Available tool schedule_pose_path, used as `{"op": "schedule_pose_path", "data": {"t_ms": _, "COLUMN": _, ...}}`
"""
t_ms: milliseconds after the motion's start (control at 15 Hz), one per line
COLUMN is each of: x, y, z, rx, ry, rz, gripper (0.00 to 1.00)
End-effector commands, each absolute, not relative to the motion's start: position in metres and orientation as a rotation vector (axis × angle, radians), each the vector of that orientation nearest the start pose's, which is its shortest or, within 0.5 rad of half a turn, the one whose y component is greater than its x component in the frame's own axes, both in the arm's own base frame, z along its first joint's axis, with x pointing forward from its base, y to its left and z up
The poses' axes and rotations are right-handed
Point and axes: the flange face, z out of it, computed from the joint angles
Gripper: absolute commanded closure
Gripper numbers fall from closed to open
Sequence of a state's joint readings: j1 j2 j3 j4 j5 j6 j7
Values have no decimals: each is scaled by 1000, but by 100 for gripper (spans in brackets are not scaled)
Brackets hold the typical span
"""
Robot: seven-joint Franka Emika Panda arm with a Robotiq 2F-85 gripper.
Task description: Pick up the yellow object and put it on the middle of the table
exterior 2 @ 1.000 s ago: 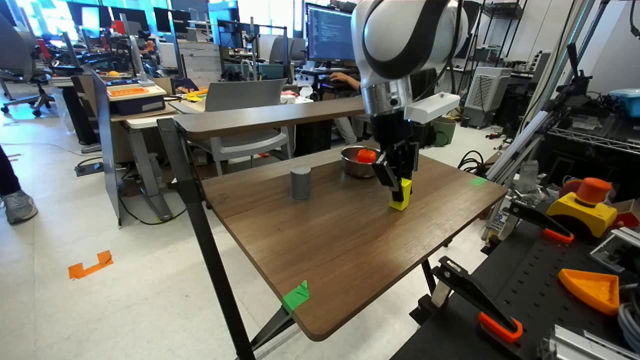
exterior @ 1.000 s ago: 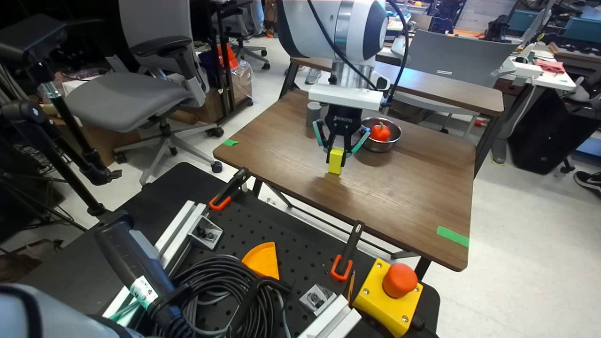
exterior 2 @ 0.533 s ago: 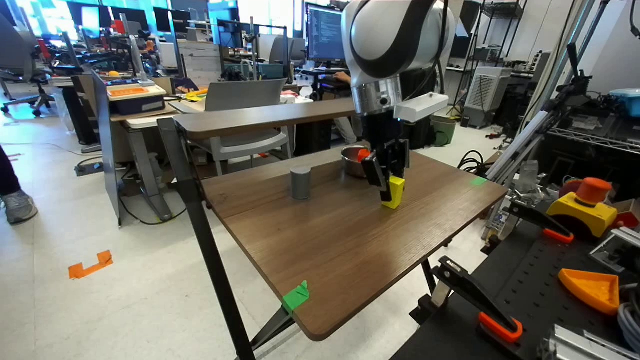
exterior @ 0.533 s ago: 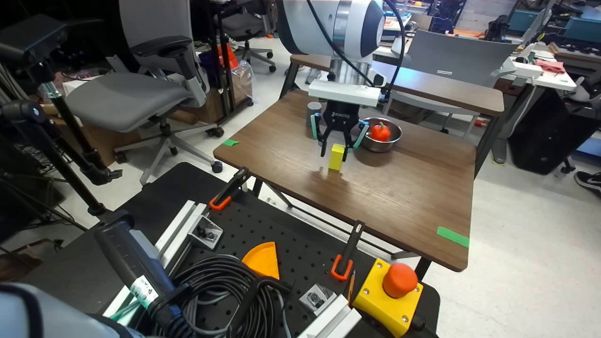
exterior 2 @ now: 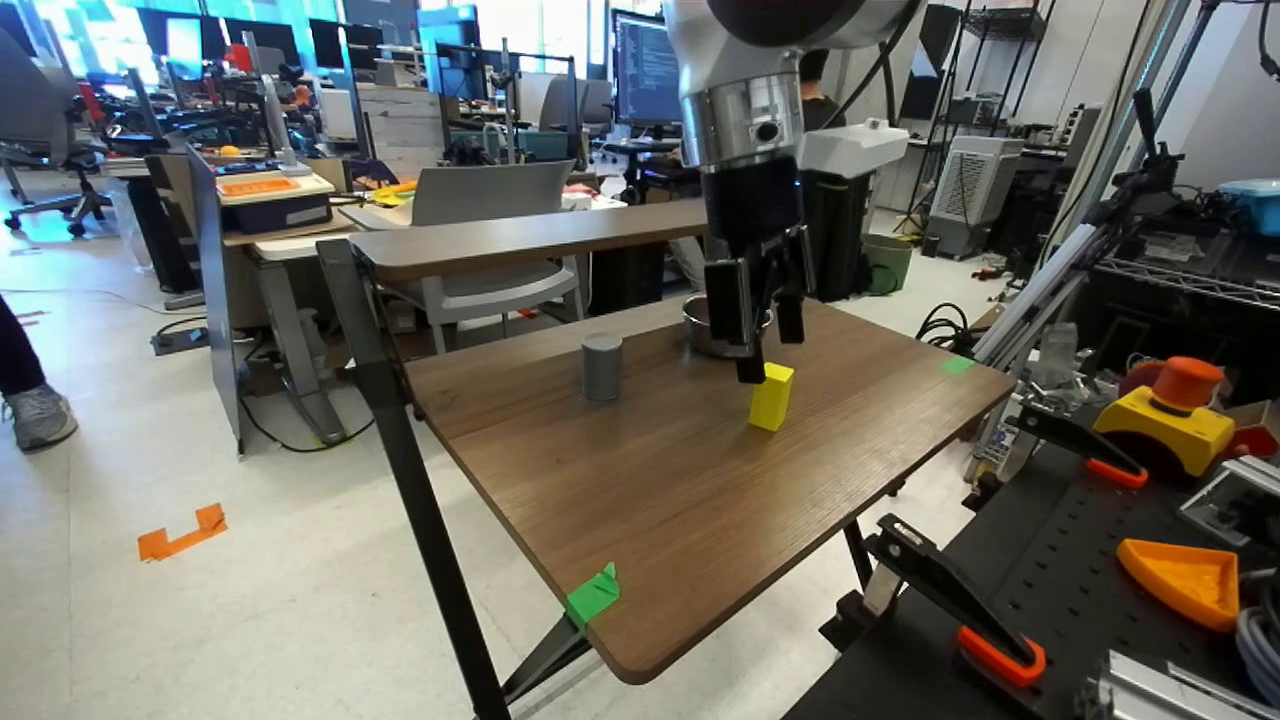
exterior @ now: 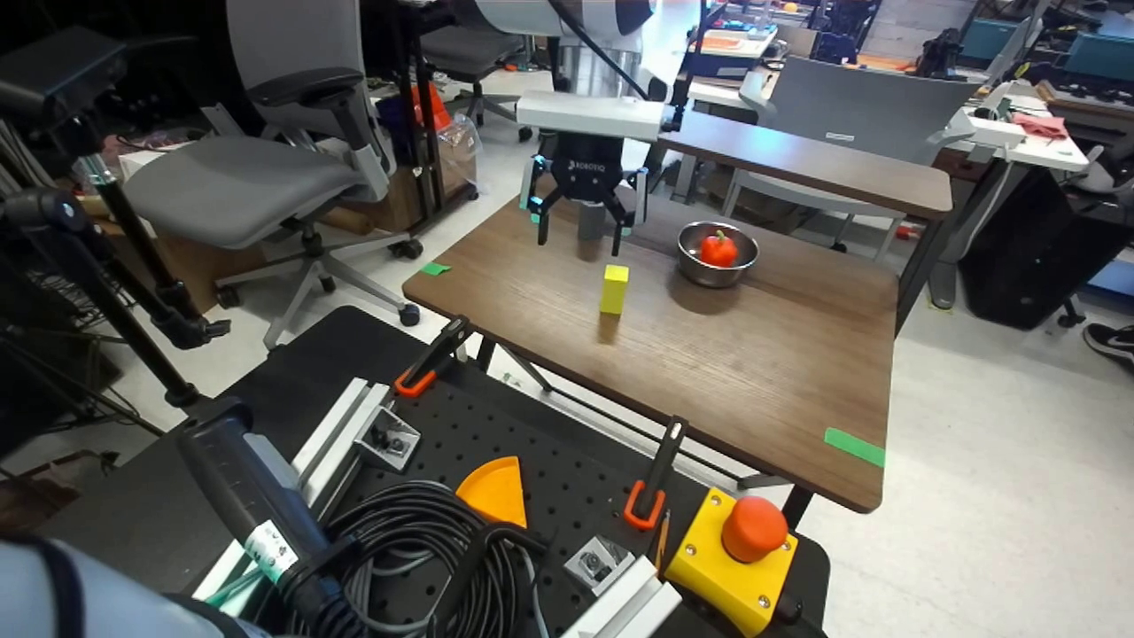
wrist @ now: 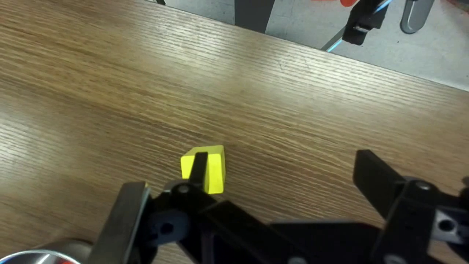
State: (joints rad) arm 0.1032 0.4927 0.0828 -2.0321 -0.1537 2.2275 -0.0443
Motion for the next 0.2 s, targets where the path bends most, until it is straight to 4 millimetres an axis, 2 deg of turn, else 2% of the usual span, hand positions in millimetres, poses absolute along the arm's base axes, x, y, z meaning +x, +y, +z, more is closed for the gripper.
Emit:
{"op": "schedule_pose_path", "data": {"t_ms": 0, "x": 558, "y": 99, "z": 178, "rx": -3150, "ry": -532, "rz": 468, "gripper": 0}}
{"op": "schedule_pose_path", "data": {"t_ms": 133, "x": 559, "y": 93, "z": 169, "rx": -3150, "ry": -516, "rz": 487, "gripper": 0}}
